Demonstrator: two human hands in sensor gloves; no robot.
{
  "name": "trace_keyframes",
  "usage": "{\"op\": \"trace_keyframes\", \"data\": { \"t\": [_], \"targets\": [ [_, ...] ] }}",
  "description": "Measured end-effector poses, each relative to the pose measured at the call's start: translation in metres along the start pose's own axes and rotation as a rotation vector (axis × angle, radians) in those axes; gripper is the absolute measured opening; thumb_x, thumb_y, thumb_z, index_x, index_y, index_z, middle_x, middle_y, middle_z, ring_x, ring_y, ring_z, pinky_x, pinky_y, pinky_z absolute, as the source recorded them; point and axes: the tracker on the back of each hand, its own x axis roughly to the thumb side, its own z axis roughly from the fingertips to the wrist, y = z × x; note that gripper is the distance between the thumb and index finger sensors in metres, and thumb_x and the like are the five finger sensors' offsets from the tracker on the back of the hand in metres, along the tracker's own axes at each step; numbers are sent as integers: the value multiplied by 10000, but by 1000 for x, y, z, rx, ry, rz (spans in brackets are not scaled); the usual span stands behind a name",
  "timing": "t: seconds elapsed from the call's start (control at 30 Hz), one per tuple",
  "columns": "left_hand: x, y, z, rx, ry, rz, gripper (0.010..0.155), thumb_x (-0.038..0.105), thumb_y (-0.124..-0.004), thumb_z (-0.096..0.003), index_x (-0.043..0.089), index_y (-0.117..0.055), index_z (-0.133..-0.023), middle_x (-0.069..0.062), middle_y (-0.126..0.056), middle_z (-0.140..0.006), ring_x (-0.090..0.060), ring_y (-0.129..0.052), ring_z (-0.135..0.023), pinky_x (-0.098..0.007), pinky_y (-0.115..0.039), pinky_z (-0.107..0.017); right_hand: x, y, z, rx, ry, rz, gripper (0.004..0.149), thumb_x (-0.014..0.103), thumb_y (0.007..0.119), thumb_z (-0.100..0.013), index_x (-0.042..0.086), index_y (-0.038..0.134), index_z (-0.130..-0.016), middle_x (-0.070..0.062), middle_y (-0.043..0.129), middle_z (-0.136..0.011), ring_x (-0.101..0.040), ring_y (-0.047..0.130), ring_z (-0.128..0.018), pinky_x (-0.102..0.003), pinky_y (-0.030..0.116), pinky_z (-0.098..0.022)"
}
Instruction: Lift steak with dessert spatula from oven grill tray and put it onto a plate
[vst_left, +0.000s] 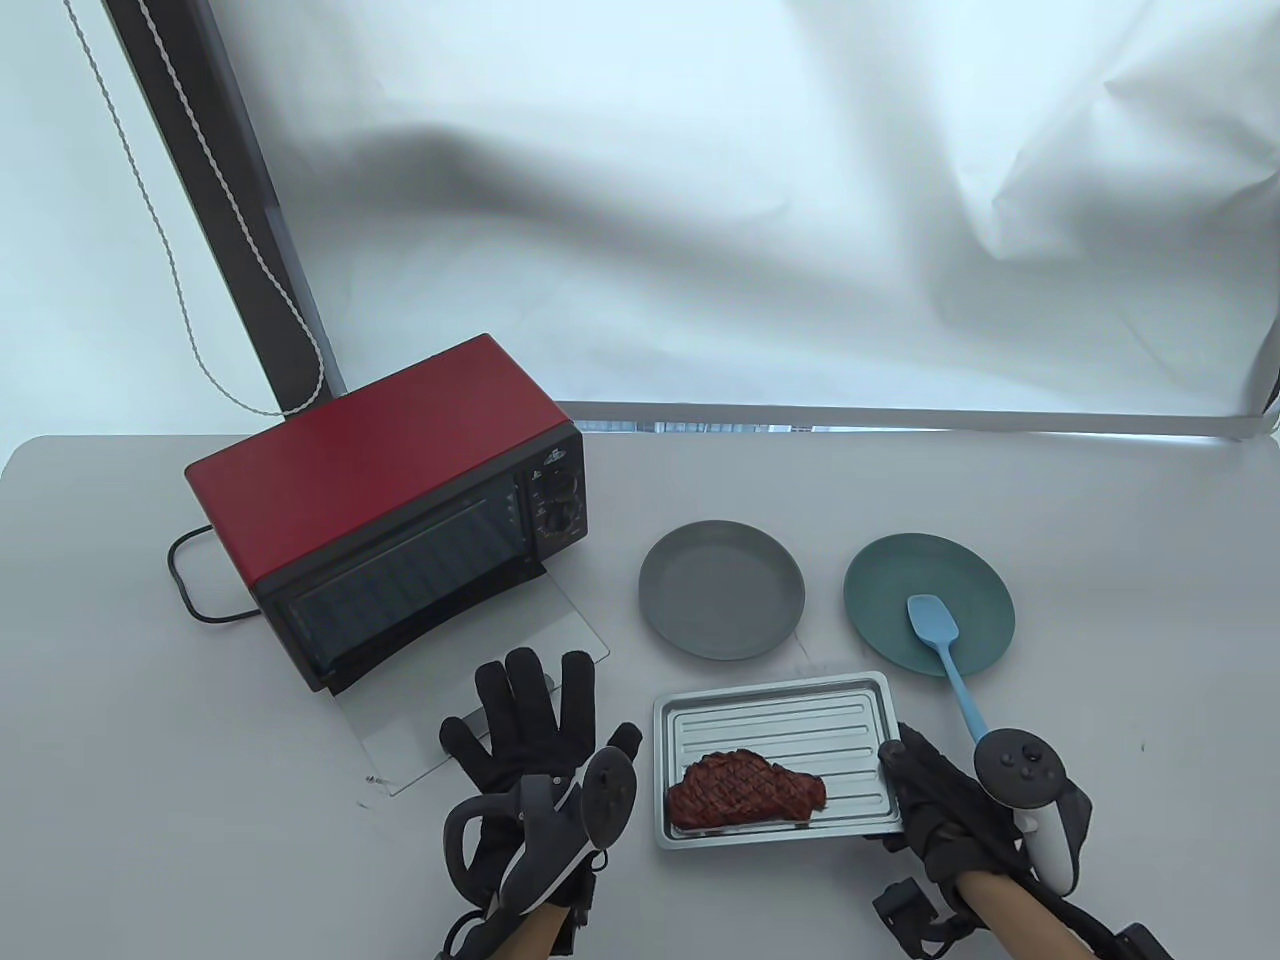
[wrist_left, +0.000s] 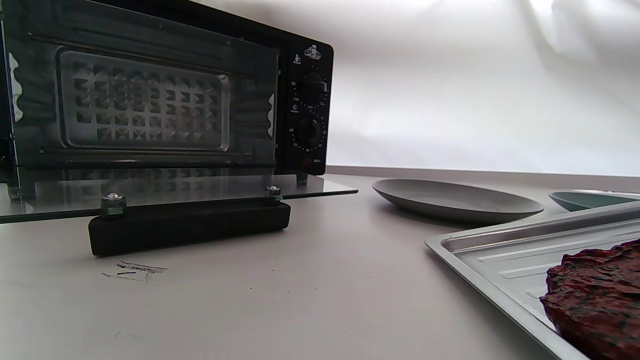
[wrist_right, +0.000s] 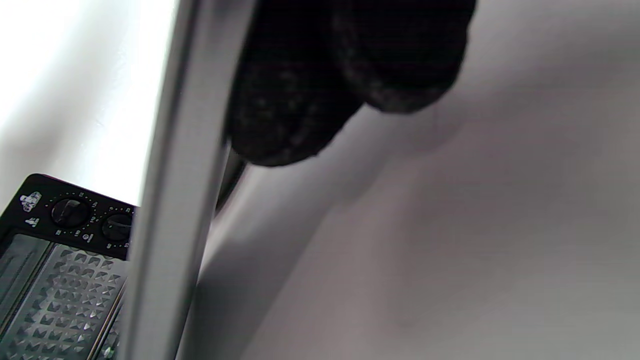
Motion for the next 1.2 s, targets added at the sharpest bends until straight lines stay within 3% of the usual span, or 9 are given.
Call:
{"op": "trace_keyframes", "data": {
  "t": [0.37, 0.57, 0.7, 0.83, 1.0, 1.2],
  "targets": [
    [1, -3, -1, -35, -19, 9, 761, 624, -414, -601, 225, -170, -1200, -265, -98, -1227, -558, -129, -1099, -832, -187, -624, -2, 2, -2, 19, 12, 15, 444, 368, 594, -694, 198, 490, -1090, -84, 1010, -750, -121, 1070, -461, -245, 902, -379],
    [2, -4, -1, -58, -21, 9, 756, 619, -420, -602, 218, -195, -1203, -272, -111, -1226, -557, -141, -1100, -831, -193, -623, 0, -2, -2, -26, 2, 54, 483, 397, 592, -678, 143, 522, -1084, -129, 1010, -765, -166, 1080, -473, -296, 901, -381],
    [2, -4, -1, -60, -22, 8, 754, 616, -422, -603, 215, -206, -1204, -275, -118, -1226, -557, -148, -1100, -830, -195, -624, 7, -7, 0, -70, -34, 169, 547, 427, 579, -665, 90, 499, -1088, -226, 974, -828, -327, 1068, -514, -383, 884, -397],
    [2, -4, -1, -61, -19, 9, 751, 614, -424, -604, 214, -216, -1204, -279, -121, -1225, -557, -151, -1100, -829, -196, -625, 15, -12, 2, -104, -77, 348, 584, 440, 564, -668, 23, 557, -1075, -192, 927, -865, -283, 1058, -543, -409, 868, -393],
    [3, -2, -1, -43, -23, 15, 748, 613, -426, -604, 214, -223, -1204, -277, -117, -1224, -550, -155, -1105, -826, -199, -632, 22, -12, 3, -69, -89, 522, 592, 451, 551, -673, 15, 575, -1072, -156, 907, -878, -296, 1042, -539, -430, 859, -389],
    [5, 1, 1, -14, -33, 5, 750, 613, -427, -604, 215, -216, -1203, -277, -116, -1225, -551, -157, -1105, -825, -201, -634, 38, -14, 15, -189, -199, 652, 643, 477, 548, -668, -4, 568, -1093, -290, 892, -890, -349, 996, -631, -483, 827, -455]
  ]
}}
